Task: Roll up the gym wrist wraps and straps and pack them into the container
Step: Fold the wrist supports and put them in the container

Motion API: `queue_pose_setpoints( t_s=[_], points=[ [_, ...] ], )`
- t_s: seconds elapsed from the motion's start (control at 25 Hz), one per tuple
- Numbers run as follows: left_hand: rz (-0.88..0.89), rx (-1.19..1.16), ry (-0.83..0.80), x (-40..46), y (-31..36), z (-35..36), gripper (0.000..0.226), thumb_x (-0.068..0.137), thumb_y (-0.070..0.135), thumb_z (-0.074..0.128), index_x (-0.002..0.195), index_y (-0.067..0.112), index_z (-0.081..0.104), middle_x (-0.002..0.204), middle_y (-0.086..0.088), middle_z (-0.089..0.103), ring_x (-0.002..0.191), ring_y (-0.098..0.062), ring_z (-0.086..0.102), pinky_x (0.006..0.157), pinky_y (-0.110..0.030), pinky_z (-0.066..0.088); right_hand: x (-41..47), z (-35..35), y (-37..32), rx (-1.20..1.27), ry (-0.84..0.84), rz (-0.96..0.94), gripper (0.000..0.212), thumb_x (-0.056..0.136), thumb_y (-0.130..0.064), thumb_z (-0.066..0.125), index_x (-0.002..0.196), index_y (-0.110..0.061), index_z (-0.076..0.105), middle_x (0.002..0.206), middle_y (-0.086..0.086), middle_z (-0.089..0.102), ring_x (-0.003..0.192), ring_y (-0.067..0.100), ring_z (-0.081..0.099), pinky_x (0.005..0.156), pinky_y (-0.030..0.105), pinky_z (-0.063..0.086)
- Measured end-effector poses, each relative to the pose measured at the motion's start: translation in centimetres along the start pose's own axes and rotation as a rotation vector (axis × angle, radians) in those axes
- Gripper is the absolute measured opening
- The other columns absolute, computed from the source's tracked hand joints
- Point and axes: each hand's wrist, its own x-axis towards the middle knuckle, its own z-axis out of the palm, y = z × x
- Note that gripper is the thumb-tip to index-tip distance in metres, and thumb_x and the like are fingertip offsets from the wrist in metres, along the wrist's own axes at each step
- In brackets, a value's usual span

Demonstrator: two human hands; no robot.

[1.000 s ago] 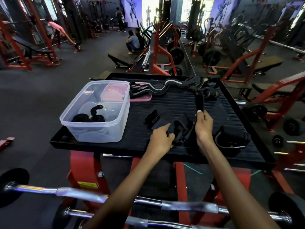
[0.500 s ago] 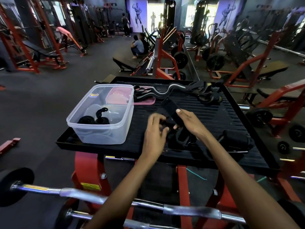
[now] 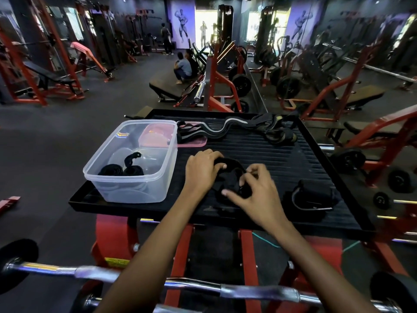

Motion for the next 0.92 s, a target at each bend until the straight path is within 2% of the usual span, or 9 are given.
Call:
queue_pose_setpoints(
  t_s=[0.12, 0.2, 0.28, 0.44, 0.6, 0.68, 0.8, 0.92],
  points=[
    [-0.003, -0.044, 0.02, -0.1, 0.3, 0.5, 0.022, 0.086, 0.037, 0.059, 0.102, 0.024, 0.066, 0.097, 0.002, 0.063, 0.099, -0.02, 0.058, 0.079, -0.035, 0.041, -1.0, 0.4, 0.1, -0.15, -0.111, 0.094, 0.049, 0.069, -0.048, 0.076, 0.094, -0.011, 0.053, 0.125, 0.009, 0.041, 0.11, 0.027, 0.052, 0.077, 0.037, 0.051],
    [-0.011, -0.082, 0.03, -0.1, 0.7, 0.7, 0.02, 0.086, 0.035, 0.06, 0.101, 0.023, 0.066, 0.096, 0.002, 0.063, 0.098, -0.019, 0.058, 0.078, -0.034, 0.043, -0.8, 0.1, 0.3, -0.186, -0.104, 0.091, 0.048, 0.073, -0.041, 0.076, 0.105, -0.012, 0.054, 0.121, 0.009, 0.042, 0.1, 0.029, 0.057, 0.069, 0.037, 0.052],
    [-0.006, -0.089, 0.031, 0.0, 1.0, 0.9, 0.02, 0.086, 0.034, 0.061, 0.101, 0.023, 0.067, 0.096, 0.002, 0.063, 0.097, -0.019, 0.058, 0.077, -0.034, 0.043, -0.9, -0.2, 0.3, -0.254, -0.12, 0.04, 0.05, 0.077, -0.04, 0.072, 0.118, -0.018, 0.054, 0.118, 0.011, 0.042, 0.092, 0.032, 0.059, 0.068, 0.038, 0.052],
    [-0.002, -0.072, 0.052, 0.5, 1.5, 1.2, 0.019, 0.086, 0.032, 0.061, 0.101, 0.022, 0.067, 0.095, 0.002, 0.063, 0.096, -0.018, 0.058, 0.074, -0.031, 0.041, -0.9, -0.9, 0.8, -0.267, -0.196, 0.088, 0.04, 0.079, -0.043, 0.071, 0.097, -0.01, 0.057, 0.129, 0.014, 0.039, 0.098, 0.035, 0.059, 0.072, 0.037, 0.051],
    [-0.058, -0.076, 0.003, 1.9, 1.7, 1.2, 0.018, 0.087, 0.026, 0.061, 0.103, 0.02, 0.067, 0.1, -0.001, 0.061, 0.1, -0.019, 0.056, 0.068, -0.029, 0.036, -1.9, -1.0, 1.7, -0.278, -0.076, -0.06, 0.032, 0.073, -0.034, 0.078, 0.078, -0.009, 0.058, 0.122, 0.018, 0.052, 0.108, 0.036, 0.055, 0.079, 0.041, 0.049],
    [-0.078, -0.079, -0.027, 2.5, 1.8, 1.3, 0.018, 0.087, 0.024, 0.061, 0.103, 0.019, 0.067, 0.101, -0.002, 0.06, 0.1, -0.02, 0.056, 0.068, -0.028, 0.034, -1.9, -1.2, 2.0, -0.298, -0.033, -0.078, 0.03, 0.074, -0.033, 0.078, 0.075, -0.01, 0.058, 0.116, 0.013, 0.054, 0.102, 0.031, 0.055, 0.074, 0.038, 0.047],
    [-0.062, -0.094, -0.049, 2.2, 1.5, 1.4, 0.018, 0.084, 0.022, 0.064, 0.102, 0.018, 0.067, 0.102, -0.002, 0.062, 0.101, -0.021, 0.057, 0.072, -0.031, 0.04, -1.5, -1.4, 2.5, -0.205, -0.01, 0.023, 0.03, 0.08, -0.033, 0.072, 0.076, -0.008, 0.056, 0.111, 0.012, 0.047, 0.093, 0.029, 0.054, 0.067, 0.032, 0.048],
    [-0.083, -0.26, -0.017, 0.7, 0.7, 1.1, 0.012, 0.075, 0.02, 0.073, 0.086, 0.018, 0.069, 0.09, 0.0, 0.069, 0.09, -0.018, 0.062, 0.078, -0.034, 0.049, -1.2, -1.2, 2.8, -0.082, -0.06, 0.209, 0.029, 0.088, -0.033, 0.063, 0.085, -0.005, 0.055, 0.127, 0.014, 0.037, 0.098, 0.032, 0.056, 0.074, 0.028, 0.044]
  ],
)
